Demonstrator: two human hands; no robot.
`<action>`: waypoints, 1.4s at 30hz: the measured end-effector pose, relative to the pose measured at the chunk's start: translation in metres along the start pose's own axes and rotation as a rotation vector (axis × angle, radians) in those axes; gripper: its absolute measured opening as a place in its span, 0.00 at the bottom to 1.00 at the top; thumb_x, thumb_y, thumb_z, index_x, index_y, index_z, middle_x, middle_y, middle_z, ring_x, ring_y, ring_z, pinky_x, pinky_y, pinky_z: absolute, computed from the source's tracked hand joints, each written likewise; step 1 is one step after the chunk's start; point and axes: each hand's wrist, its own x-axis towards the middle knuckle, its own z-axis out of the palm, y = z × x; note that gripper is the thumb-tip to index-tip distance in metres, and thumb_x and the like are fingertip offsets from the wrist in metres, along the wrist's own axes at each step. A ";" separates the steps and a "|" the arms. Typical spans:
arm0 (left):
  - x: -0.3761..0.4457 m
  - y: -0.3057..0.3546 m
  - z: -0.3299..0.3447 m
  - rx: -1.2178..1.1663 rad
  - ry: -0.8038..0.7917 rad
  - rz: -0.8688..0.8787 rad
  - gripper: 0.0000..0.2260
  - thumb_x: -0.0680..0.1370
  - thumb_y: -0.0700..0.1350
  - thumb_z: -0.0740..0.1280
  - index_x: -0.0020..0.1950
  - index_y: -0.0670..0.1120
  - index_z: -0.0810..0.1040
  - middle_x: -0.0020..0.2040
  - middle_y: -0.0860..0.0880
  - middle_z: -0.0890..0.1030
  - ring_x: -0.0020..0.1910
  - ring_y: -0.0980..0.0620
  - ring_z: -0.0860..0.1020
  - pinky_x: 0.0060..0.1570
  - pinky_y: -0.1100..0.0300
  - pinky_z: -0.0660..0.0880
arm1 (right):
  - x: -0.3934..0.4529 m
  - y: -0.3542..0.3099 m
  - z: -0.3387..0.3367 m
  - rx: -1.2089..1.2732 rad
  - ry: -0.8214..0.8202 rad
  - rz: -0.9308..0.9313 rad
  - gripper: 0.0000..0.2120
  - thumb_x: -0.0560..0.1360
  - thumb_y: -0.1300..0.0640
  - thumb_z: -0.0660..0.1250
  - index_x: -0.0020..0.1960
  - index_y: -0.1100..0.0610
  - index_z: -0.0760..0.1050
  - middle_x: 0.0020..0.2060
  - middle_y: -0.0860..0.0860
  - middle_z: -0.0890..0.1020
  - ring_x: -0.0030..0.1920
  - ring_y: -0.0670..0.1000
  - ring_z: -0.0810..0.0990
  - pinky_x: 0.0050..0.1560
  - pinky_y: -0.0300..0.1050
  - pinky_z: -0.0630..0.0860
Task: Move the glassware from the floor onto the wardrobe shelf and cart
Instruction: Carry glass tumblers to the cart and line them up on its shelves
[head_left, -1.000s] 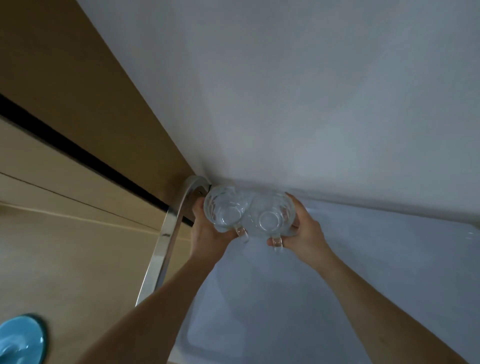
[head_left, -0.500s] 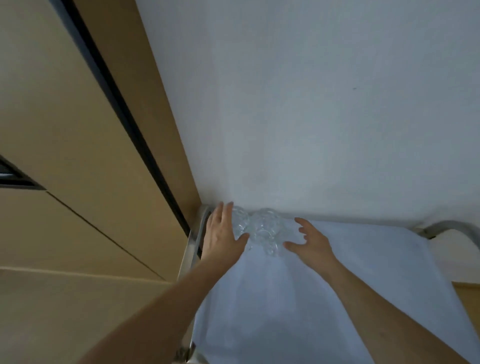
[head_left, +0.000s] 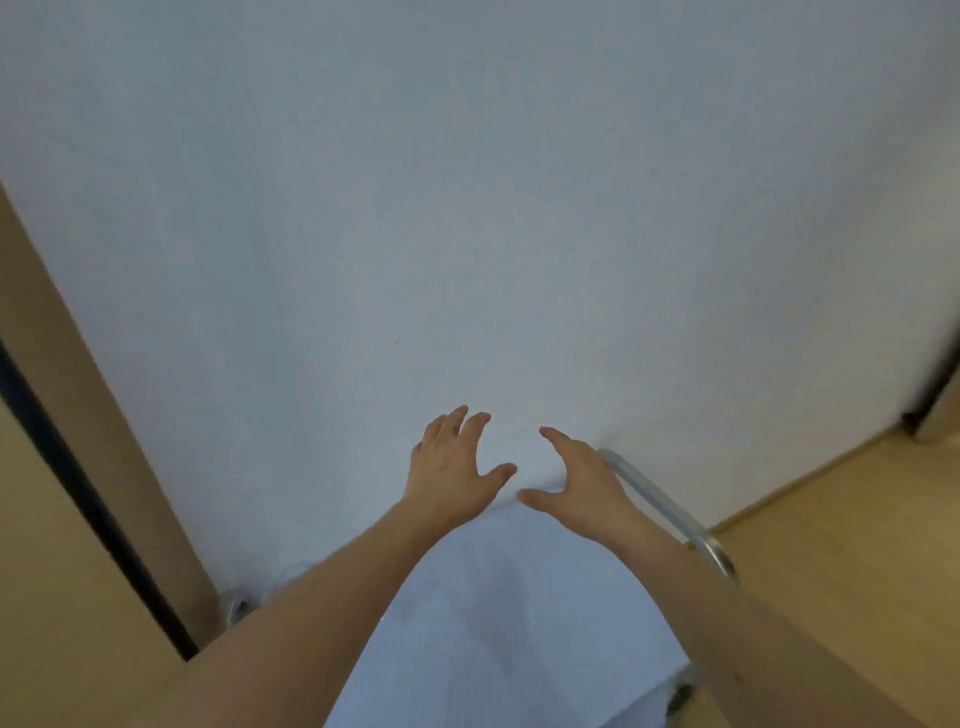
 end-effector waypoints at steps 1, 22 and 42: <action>0.006 0.022 0.003 0.000 -0.004 0.049 0.34 0.77 0.63 0.66 0.79 0.53 0.61 0.81 0.48 0.58 0.79 0.46 0.55 0.76 0.45 0.59 | -0.007 0.010 -0.019 -0.015 0.039 0.011 0.44 0.71 0.40 0.74 0.80 0.44 0.56 0.76 0.48 0.65 0.76 0.52 0.62 0.74 0.52 0.64; 0.046 0.559 0.207 -0.137 -0.198 0.760 0.33 0.78 0.64 0.64 0.79 0.53 0.61 0.80 0.47 0.60 0.79 0.46 0.56 0.75 0.46 0.60 | -0.214 0.351 -0.409 -0.279 0.530 0.477 0.46 0.71 0.42 0.75 0.80 0.46 0.54 0.77 0.50 0.64 0.75 0.55 0.62 0.73 0.51 0.64; 0.164 0.862 0.416 -0.288 -0.490 1.134 0.33 0.77 0.63 0.67 0.78 0.53 0.63 0.79 0.47 0.63 0.77 0.46 0.59 0.74 0.48 0.62 | -0.220 0.567 -0.585 -0.308 0.796 0.933 0.38 0.74 0.45 0.73 0.78 0.45 0.59 0.76 0.46 0.65 0.74 0.52 0.65 0.71 0.49 0.67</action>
